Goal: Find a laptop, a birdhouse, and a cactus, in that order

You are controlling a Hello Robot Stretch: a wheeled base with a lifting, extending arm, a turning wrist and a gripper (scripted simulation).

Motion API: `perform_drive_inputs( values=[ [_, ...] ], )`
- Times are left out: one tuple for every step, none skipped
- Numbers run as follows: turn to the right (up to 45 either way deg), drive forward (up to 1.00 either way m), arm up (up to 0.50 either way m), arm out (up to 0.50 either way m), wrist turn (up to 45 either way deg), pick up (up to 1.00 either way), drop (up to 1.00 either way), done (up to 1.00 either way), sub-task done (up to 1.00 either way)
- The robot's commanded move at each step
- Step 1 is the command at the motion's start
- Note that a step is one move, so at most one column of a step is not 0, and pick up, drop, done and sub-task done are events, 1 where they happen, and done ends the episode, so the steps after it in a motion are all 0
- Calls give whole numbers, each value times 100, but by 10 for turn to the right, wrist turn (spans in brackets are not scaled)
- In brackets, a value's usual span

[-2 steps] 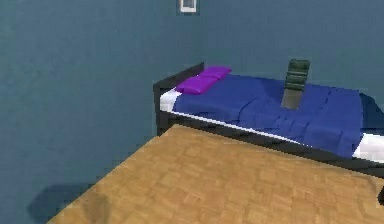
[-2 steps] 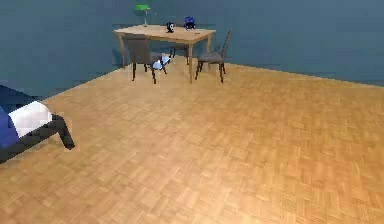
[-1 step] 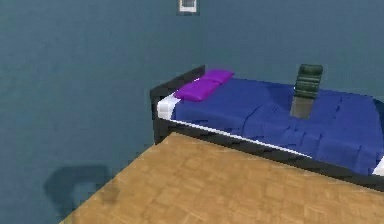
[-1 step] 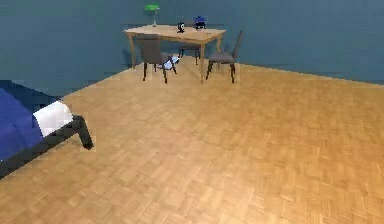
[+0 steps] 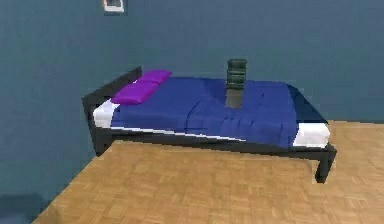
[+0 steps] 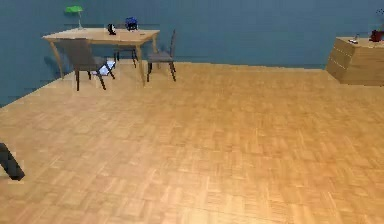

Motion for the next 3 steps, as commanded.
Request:
perform_drive_inputs(
  values=[
    [0, 100, 0, 0, 0, 0, 0, 0, 0],
    [240, 0, 0, 0, 0, 0, 0, 0, 0],
    [0, 0, 0, 0, 0, 0, 0, 0, 100]
  ],
)
